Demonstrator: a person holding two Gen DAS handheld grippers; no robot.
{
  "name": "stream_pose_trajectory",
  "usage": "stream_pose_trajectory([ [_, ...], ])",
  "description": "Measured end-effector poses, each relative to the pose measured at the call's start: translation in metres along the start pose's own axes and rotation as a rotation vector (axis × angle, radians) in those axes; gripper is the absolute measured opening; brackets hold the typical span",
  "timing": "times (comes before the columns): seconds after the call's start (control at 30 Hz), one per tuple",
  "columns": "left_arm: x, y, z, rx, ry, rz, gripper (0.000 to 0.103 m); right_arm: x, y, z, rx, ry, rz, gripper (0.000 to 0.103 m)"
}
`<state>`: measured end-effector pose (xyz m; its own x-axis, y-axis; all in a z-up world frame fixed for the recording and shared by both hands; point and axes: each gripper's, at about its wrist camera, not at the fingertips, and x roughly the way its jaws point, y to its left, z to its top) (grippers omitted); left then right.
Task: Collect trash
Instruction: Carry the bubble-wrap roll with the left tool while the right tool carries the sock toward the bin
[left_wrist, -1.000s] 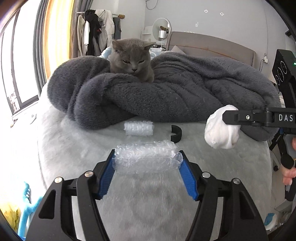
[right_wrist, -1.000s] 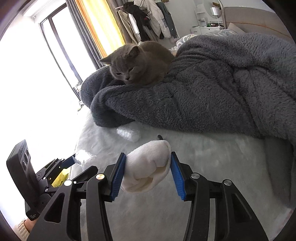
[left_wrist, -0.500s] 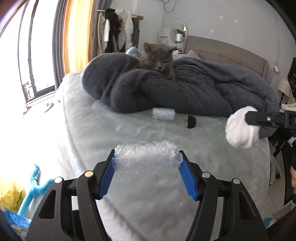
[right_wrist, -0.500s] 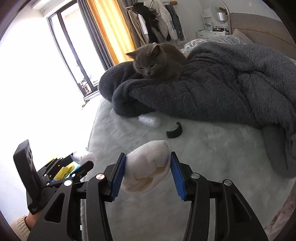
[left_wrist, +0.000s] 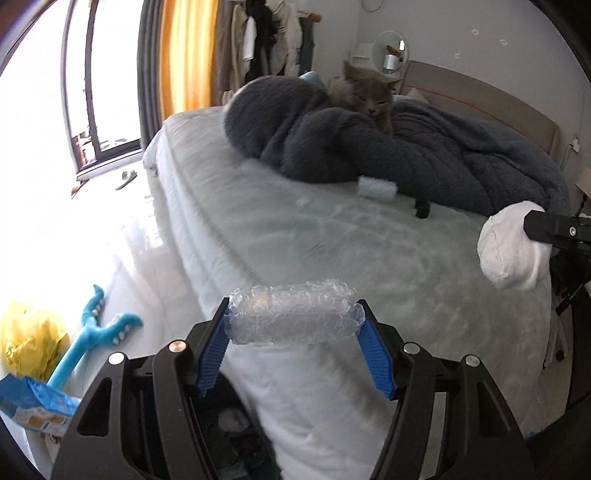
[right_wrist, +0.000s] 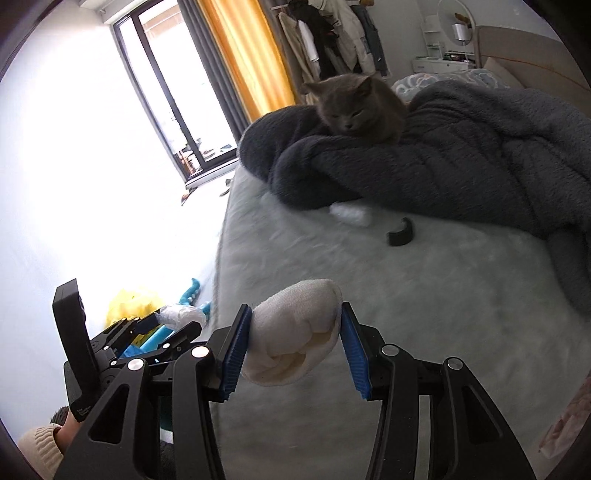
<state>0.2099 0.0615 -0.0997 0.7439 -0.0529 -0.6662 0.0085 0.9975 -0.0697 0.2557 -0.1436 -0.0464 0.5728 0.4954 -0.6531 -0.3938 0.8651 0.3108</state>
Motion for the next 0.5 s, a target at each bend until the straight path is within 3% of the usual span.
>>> stream_pose_trajectory([
  [0.5,-0.006,0.053,-0.029,-0.081,0.065,0.095,0.068,0.034,0.062,-0.005,-0.060,0.039,0.083,0.049],
])
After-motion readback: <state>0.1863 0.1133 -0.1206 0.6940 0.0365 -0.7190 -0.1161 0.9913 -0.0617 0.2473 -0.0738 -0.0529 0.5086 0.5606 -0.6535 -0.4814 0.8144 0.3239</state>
